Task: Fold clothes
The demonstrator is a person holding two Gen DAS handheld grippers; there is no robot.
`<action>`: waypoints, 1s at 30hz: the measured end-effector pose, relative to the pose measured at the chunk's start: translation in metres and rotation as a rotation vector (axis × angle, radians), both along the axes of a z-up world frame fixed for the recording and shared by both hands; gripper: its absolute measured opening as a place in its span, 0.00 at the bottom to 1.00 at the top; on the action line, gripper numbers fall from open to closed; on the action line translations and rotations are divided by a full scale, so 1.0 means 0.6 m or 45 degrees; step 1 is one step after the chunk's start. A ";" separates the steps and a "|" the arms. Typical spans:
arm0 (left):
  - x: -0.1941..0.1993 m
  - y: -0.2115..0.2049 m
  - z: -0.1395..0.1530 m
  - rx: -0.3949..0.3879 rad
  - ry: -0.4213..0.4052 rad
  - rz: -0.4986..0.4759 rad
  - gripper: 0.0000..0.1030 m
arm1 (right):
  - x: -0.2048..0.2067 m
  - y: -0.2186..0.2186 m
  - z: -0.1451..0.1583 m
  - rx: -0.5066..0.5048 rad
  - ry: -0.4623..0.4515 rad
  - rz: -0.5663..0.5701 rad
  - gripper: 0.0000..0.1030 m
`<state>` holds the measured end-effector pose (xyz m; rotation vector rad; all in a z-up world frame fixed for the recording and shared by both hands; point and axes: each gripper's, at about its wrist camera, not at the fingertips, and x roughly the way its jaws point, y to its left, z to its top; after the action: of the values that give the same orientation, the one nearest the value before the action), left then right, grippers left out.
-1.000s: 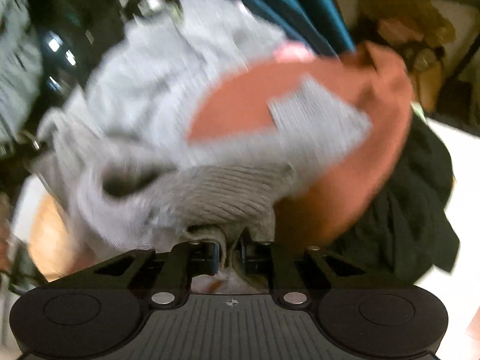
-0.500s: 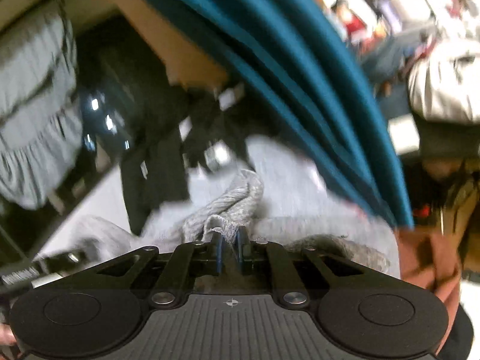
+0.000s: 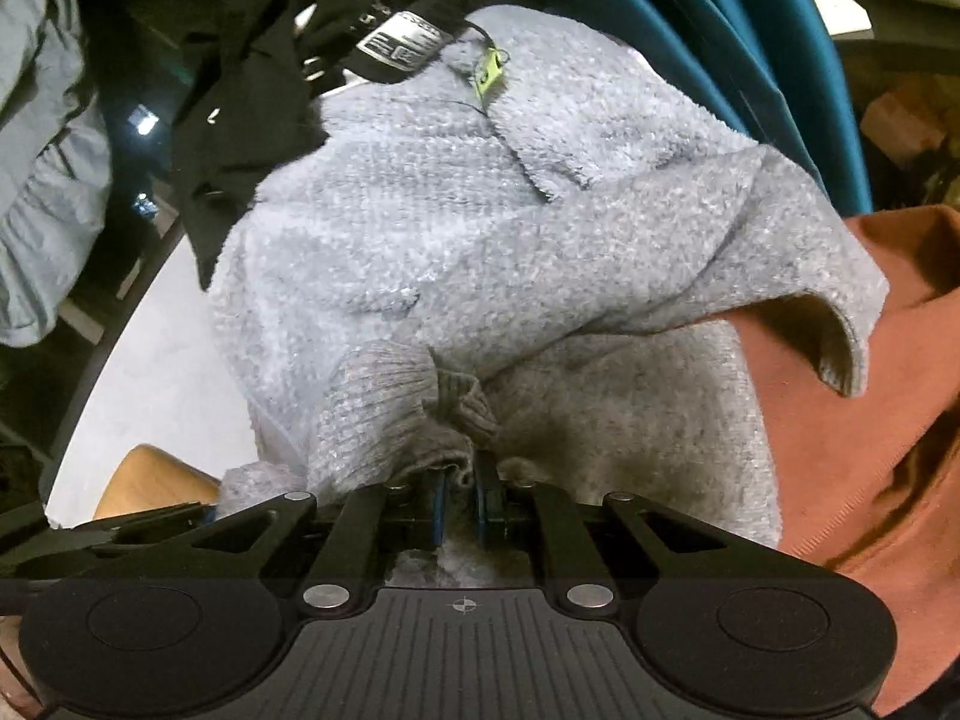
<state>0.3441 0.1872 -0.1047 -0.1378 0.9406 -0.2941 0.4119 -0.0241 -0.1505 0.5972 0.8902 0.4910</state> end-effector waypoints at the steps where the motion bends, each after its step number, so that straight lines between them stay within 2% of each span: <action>1: 0.005 0.005 0.000 -0.013 0.011 0.010 0.62 | 0.004 0.002 0.000 -0.010 0.001 0.001 0.09; 3: 0.011 0.012 0.003 -0.032 0.032 0.020 0.62 | 0.007 0.008 -0.001 -0.041 -0.002 0.000 0.09; 10: 0.033 0.007 0.001 0.026 0.076 -0.022 0.68 | -0.019 0.037 0.021 -0.231 -0.103 0.000 0.13; 13: 0.036 0.003 -0.002 0.043 0.083 -0.035 0.71 | -0.035 0.033 0.038 -0.314 -0.142 -0.006 0.27; 14: 0.037 0.002 -0.003 0.047 0.086 -0.040 0.72 | -0.041 0.030 0.043 -0.340 -0.157 -0.010 0.37; 15: 0.039 0.001 -0.004 0.049 0.091 -0.044 0.73 | -0.046 0.024 0.048 -0.363 -0.167 -0.019 0.53; 17: 0.041 -0.001 -0.006 0.048 0.098 -0.052 0.73 | -0.056 0.011 0.053 -0.397 -0.176 -0.050 0.72; 18: 0.042 -0.002 -0.006 0.048 0.101 -0.057 0.74 | -0.061 0.004 0.054 -0.406 -0.174 -0.064 0.79; 20: 0.044 -0.004 -0.007 0.049 0.106 -0.061 0.74 | -0.071 -0.011 0.053 -0.407 -0.164 -0.091 0.82; 24: 0.049 -0.006 -0.008 0.050 0.120 -0.067 0.74 | -0.087 -0.035 0.037 -0.326 -0.109 -0.110 0.93; 28: 0.052 -0.006 -0.008 0.051 0.123 -0.078 0.74 | -0.098 -0.040 0.019 -0.276 -0.048 -0.089 0.93; 30: 0.054 -0.005 -0.010 0.047 0.127 -0.078 0.74 | -0.104 -0.047 0.014 -0.270 -0.027 -0.123 0.93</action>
<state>0.3763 0.1844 -0.1109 -0.0906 1.0498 -0.3283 0.3493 -0.0525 -0.1418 0.4382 0.8758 0.3106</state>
